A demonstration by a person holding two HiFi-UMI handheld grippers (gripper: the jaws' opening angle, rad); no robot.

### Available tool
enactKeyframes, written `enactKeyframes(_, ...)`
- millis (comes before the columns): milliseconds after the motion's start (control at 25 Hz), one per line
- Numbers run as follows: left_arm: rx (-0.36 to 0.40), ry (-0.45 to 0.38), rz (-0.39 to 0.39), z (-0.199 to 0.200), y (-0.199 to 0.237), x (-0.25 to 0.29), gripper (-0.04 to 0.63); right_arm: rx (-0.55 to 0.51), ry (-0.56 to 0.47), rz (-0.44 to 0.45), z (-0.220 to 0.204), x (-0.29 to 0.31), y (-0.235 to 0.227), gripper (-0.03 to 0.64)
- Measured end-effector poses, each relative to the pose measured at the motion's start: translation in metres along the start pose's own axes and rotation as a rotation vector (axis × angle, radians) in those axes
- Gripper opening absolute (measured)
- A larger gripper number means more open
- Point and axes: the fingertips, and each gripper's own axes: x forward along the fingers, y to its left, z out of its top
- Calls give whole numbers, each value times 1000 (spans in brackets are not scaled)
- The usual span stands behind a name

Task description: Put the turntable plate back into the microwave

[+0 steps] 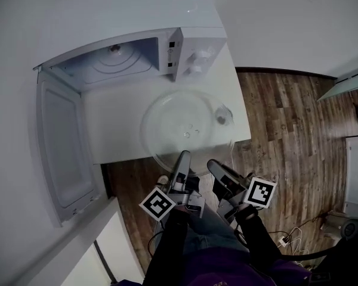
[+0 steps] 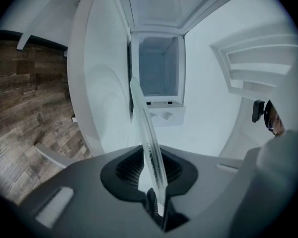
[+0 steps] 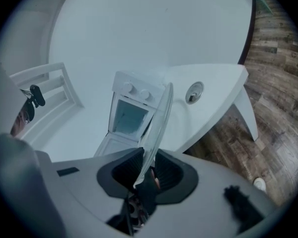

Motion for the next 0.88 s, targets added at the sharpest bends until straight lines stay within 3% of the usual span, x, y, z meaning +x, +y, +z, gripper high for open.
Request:
enactKeyframes(560,48,-229,-83,65,-37,-40,42,-104,112,95,-25,47,55,86)
enactKeyframes(880,68,-304,-100,90,-49,-46,41,-190,160,135,-25,70,75,97)
